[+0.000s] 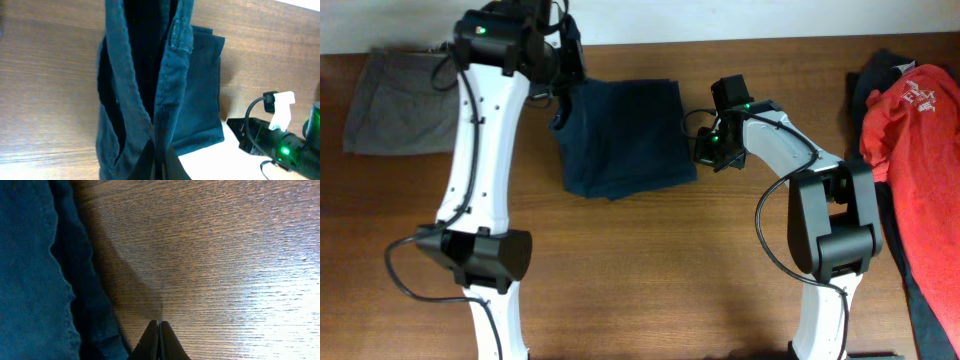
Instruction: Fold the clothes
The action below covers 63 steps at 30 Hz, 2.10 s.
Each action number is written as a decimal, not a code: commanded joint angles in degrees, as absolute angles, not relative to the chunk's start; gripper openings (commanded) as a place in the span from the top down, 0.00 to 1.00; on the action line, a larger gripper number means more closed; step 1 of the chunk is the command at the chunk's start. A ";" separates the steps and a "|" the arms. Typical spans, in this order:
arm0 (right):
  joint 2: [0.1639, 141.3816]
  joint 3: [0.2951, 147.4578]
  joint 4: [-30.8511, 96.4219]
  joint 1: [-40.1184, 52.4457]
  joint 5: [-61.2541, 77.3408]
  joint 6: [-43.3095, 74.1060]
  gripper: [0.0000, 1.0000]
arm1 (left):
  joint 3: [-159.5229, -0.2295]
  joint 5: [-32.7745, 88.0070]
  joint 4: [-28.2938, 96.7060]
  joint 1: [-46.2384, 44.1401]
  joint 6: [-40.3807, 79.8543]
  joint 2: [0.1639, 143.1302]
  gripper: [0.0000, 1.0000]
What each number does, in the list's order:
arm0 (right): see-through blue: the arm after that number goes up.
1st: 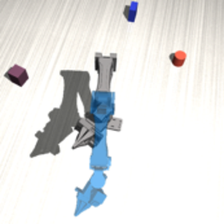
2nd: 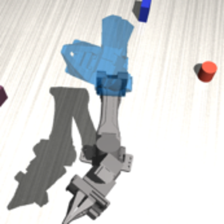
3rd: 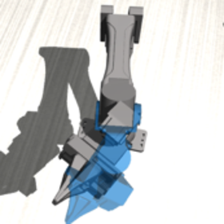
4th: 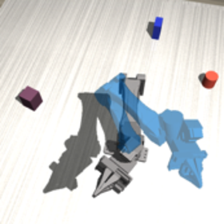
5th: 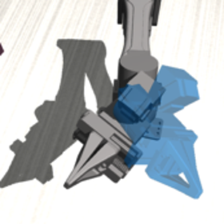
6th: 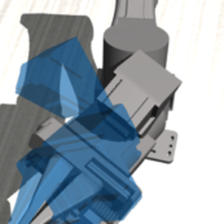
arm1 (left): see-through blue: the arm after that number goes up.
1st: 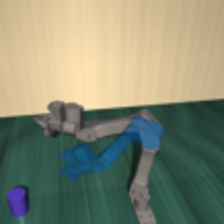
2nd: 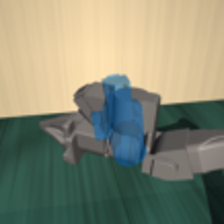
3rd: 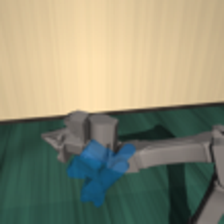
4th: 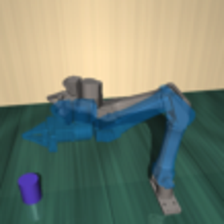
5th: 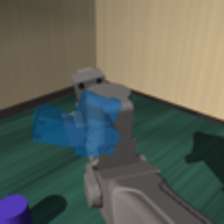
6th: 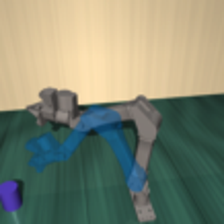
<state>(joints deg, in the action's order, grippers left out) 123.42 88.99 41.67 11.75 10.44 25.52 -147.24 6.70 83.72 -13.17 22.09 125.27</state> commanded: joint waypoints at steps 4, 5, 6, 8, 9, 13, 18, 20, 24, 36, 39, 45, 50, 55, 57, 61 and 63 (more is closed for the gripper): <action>124.27 88.82 41.12 13.54 10.98 26.02 0.96 | -148.11 7.53 79.83 -16.78 26.33 126.65 0.99; 124.27 88.82 41.12 13.54 11.18 26.02 0.96 | -148.11 7.51 79.22 -17.30 27.14 126.67 0.99; 124.27 88.82 41.12 13.54 11.79 26.02 0.96 | -148.11 7.55 78.15 -18.09 27.44 126.82 0.99; 124.27 88.82 41.12 13.54 12.67 26.02 0.96 | -148.11 7.53 77.14 -18.96 27.68 127.11 1.00; 124.27 88.82 41.12 13.54 12.93 26.02 0.96 | -148.11 7.55 76.73 -19.42 27.86 127.46 1.00; 124.27 88.82 41.30 13.54 12.97 26.00 0.96 | -148.11 7.55 75.26 -21.47 27.88 129.75 1.00; 124.27 88.82 41.78 13.47 13.06 26.00 0.96 | -148.11 7.62 74.98 -22.92 27.88 133.97 1.00; 124.25 88.82 42.02 13.32 12.75 26.02 0.96 | -148.11 7.75 74.98 -23.16 28.45 134.96 0.99; 123.76 89.41 44.82 11.33 9.54 26.00 0.96 | -148.11 7.79 73.65 -23.27 29.21 135.13 0.99; 122.96 91.59 48.86 6.04 13.74 22.96 0.96 | -148.11 8.14 67.70 -25.78 32.56 135.17 0.99; 123.00 91.57 48.84 6.04 13.72 22.94 0.96 | -148.11 5.48 67.70 -26.96 32.53 135.33 0.99; 123.00 91.55 49.30 5.96 13.26 22.92 0.96 | -148.14 2.68 73.93 -26.17 32.03 135.31 0.99; 123.00 91.55 49.52 5.96 11.35 22.76 0.96 | -148.20 -1.52 87.90 -20.56 29.69 135.11 0.99; 123.00 91.55 49.60 5.96 10.24 22.76 0.96 | -148.24 -6.79 95.53 -14.39 29.71 132.29 0.99; 123.00 91.55 49.60 5.96 10.24 22.76 0.96 | -148.24 -8.69 96.71 -11.55 28.93 129.64 0.99; 123.00 91.57 49.76 5.96 10.24 22.79 0.96 | -148.24 -8.82 96.71 -7.31 28.64 124.75 0.99; 123.00 91.57 49.91 5.96 10.24 22.79 0.96 | -148.22 -8.80 96.71 -4.75 28.58 121.49 0.99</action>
<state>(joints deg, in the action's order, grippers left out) 123.46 90.59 49.56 5.72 11.42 23.33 -147.37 -6.72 96.55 -7.75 29.61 129.47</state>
